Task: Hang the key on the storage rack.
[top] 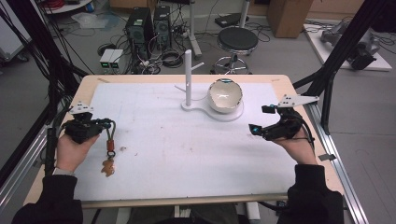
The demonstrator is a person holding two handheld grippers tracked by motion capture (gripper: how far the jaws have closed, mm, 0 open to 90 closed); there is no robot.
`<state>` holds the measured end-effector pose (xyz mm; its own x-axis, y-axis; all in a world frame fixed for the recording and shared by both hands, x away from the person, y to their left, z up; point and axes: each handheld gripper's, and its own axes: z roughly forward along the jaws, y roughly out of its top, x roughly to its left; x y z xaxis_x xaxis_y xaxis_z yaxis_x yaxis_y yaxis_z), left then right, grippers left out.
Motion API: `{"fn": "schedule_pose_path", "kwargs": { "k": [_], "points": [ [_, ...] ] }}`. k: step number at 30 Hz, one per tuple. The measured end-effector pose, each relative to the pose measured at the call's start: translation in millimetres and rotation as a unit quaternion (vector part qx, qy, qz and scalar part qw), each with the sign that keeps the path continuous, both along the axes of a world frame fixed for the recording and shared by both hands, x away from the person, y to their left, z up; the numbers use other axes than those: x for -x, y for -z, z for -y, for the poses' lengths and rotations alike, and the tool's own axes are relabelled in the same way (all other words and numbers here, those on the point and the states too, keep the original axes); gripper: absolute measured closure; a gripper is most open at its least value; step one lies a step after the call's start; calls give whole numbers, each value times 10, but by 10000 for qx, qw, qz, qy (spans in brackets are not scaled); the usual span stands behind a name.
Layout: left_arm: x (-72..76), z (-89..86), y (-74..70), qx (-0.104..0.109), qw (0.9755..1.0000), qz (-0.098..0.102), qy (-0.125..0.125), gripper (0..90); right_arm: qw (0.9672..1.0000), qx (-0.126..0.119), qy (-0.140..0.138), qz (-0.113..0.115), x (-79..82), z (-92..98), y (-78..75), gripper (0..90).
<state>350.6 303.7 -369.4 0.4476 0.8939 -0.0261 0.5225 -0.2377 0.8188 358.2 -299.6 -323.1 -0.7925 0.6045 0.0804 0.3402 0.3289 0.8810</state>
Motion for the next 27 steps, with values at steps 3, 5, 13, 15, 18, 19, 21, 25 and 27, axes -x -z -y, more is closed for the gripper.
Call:
{"fn": "schedule_pose_path", "kwargs": {
  "k": [3,5,13,15,18,19,21,25,27],
  "points": [
    [64,-7,-150,117,9997,209,55,838,9999,-88,52,51,5,11,-18,7],
    [95,-13,-236,142,9994,284,119,839,9999,-127,86,51,10,17,-24,7],
    [197,-59,-504,181,9984,409,346,840,9993,-311,177,56,20,53,-47,7],
    [215,-64,-555,191,9981,453,358,840,9994,-299,167,79,16,53,-46,7],
    [230,-44,-623,177,9976,518,413,840,9995,-258,157,23,4,25,-29,7],
    [229,-28,-643,185,9975,529,429,840,9995,-258,157,23,4,25,-29,7],
    [220,16,-677,183,9972,560,463,840,9997,-208,124,36,3,6,-26,7],
    [200,155,-741,227,9970,551,491,840,9997,-225,99,28,0,-13,-26,7],
    [185,247,-774,224,9964,560,589,840,9997,-229,98,51,0,-9,-29,7]
  ]
}}
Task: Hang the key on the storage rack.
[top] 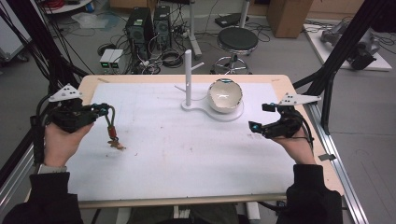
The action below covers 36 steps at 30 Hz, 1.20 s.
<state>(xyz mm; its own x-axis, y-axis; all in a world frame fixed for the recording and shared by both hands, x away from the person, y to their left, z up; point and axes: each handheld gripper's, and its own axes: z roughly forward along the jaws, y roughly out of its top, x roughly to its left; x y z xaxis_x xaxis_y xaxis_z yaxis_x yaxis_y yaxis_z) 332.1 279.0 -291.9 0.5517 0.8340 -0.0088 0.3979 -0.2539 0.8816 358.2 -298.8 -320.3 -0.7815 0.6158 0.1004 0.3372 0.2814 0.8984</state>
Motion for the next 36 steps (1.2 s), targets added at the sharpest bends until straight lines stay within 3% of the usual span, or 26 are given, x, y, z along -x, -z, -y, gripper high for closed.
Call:
{"fn": "schedule_pose_path", "kwargs": {
  "k": [7,9,14,19,24,26,31,36],
  "points": [
    [-176,373,-65,-22,9997,-33,233,840,9999,-25,114,-55,6,15,-3,7],
    [-240,475,-78,-133,9995,-74,289,840,9999,-44,147,-29,-2,15,-2,7],
    [-382,680,-119,-17,9992,-39,408,840,9999,-16,129,-46,-7,2,2,7],
    [-495,941,-125,-185,9990,-15,417,841,10000,17,75,-51,-4,-25,10,7],
    [-604,1197,-119,-83,9985,35,536,841,9999,31,71,-79,2,-39,11,7],
    [-693,1355,-136,-76,9982,-42,600,841,10000,-9,23,-81,1,-40,10,7],
    [-805,1547,-165,-153,9977,-46,665,841,9999,-89,-28,-90,5,-49,-6,7],
    [-887,1789,-166,-64,9976,-44,683,841,9999,-88,-67,-70,-2,-59,-6,7]
  ]
}}
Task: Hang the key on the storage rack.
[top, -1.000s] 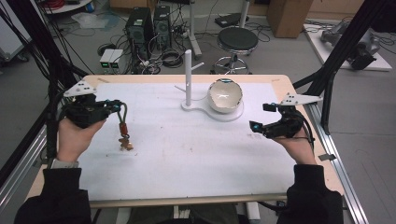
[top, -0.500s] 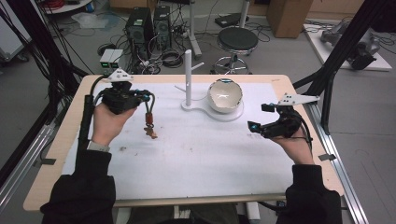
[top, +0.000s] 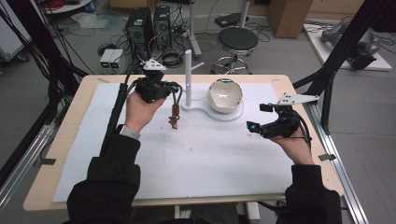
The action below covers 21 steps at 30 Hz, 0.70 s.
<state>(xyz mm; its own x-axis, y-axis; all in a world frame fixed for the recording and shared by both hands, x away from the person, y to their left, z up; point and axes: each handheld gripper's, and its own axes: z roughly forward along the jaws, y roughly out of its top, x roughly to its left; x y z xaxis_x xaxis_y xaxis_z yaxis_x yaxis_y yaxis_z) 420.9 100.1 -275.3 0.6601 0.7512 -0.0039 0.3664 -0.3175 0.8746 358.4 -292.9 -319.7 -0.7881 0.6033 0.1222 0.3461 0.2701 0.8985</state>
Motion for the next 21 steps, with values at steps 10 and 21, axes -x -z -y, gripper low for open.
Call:
{"fn": "schedule_pose_path", "kwargs": {
  "k": [10,21],
  "points": [
    [-245,182,15,-64,9998,-79,-146,841,9999,-60,-76,-47,19,-33,-5,7],
    [-476,237,102,-84,9994,-157,-282,841,9998,53,-157,-117,4,-79,27,7]
  ]
}}
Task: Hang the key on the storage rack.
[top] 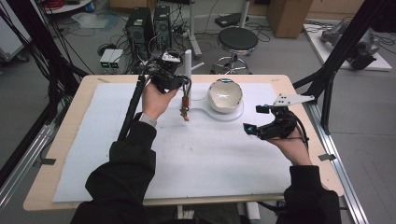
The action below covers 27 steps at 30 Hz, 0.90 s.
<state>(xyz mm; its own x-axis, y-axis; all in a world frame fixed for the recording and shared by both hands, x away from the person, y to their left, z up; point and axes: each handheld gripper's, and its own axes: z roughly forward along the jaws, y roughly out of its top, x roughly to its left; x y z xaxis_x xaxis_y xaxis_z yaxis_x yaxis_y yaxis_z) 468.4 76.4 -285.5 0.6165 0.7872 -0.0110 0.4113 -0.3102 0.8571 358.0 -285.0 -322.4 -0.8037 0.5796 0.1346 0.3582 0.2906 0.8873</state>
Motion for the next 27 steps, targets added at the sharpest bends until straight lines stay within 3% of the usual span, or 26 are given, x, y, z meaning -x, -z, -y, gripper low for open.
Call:
{"fn": "schedule_pose_path", "kwargs": {
  "k": [6,14,17,18,19,20,21,22,24,25,27],
  "points": [
    [-86,20,18,-108,9999,-64,-67,840,10000,-21,38,80,20,16,-15,7],
    [-135,28,64,-193,9997,-98,-117,839,10000,-3,38,17,16,26,-11,7],
    [-125,33,55,-107,9999,-107,-62,829,10000,5,34,47,16,29,-11,7],
    [-116,33,43,-72,9999,-86,-36,717,10000,-9,37,59,21,26,-13,7],
    [-101,35,29,-72,9999,-56,-65,717,10000,-9,37,59,21,26,-13,7],
    [-90,30,19,-54,10000,-30,-72,579,10000,-1,26,62,19,27,-12,8],
    [-86,13,7,-42,10000,-30,-46,579,10000,-1,26,62,19,27,-12,8],
    [-77,4,2,-28,9999,-23,-109,515,10000,-3,29,35,21,24,-12,7],
    [-55,-35,-9,-69,10000,2,-61,257,10000,13,34,22,27,20,-12,7],
    [-42,-53,-14,-39,10000,7,-40,257,10000,13,34,22,27,20,-12,8],
    [-9,-114,-26,53,10000,-4,52,157,10000,14,35,48,27,25,-14,7]
  ]
}}
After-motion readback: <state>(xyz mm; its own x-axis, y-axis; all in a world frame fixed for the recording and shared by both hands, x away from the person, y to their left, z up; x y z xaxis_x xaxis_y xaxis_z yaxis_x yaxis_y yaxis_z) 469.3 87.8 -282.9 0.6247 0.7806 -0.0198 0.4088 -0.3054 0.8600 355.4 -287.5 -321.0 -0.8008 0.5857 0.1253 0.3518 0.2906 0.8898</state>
